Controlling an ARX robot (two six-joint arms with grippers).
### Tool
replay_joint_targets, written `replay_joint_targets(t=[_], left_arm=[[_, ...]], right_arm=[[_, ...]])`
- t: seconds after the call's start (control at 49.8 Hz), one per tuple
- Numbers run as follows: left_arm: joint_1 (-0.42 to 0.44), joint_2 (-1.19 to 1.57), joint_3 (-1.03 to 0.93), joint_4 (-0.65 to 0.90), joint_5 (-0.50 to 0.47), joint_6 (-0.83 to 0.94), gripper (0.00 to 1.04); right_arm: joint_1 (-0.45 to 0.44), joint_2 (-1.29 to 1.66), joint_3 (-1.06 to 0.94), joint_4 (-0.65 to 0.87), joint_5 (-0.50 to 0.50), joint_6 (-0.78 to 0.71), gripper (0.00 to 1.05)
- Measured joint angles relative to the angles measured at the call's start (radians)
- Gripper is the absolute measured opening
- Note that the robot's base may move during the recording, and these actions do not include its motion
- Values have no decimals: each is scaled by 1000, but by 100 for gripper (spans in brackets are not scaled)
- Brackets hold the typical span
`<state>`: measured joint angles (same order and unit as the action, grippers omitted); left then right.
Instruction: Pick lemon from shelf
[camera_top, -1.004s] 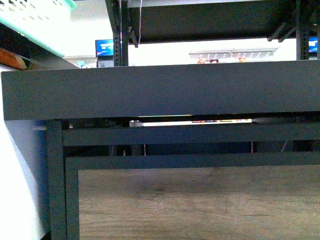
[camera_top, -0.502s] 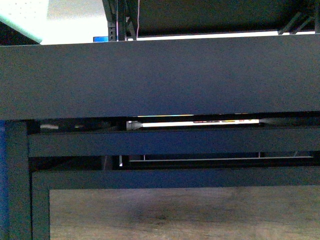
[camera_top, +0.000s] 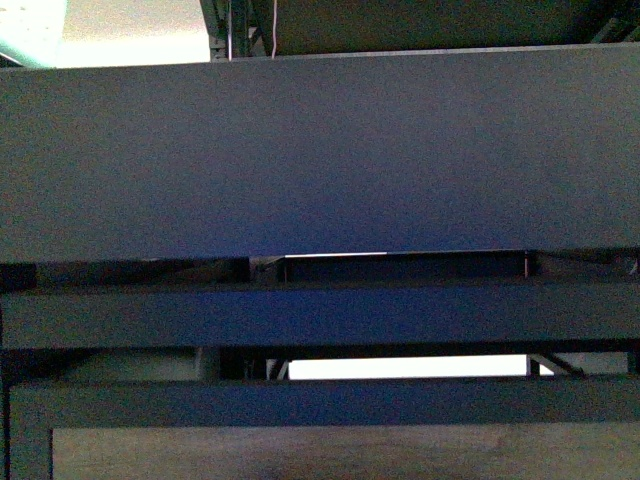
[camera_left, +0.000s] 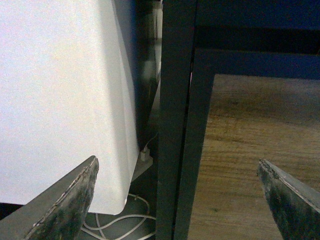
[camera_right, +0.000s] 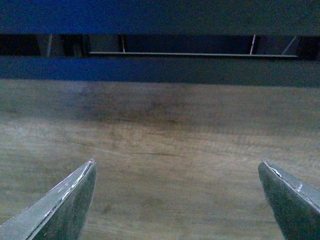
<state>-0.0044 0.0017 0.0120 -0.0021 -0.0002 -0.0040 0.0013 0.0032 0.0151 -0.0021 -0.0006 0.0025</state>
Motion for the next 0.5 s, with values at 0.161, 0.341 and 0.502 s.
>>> replay_joint_targets(t=[0.161, 0.341, 0.502], left_arm=[[0, 0, 0, 0, 0, 0, 97], [0, 0, 0, 0, 0, 0, 97], [0, 0, 0, 0, 0, 0, 97]], right_arm=[[0, 0, 0, 0, 0, 0, 97], [0, 0, 0, 0, 0, 0, 97], [0, 0, 0, 0, 0, 1, 97]])
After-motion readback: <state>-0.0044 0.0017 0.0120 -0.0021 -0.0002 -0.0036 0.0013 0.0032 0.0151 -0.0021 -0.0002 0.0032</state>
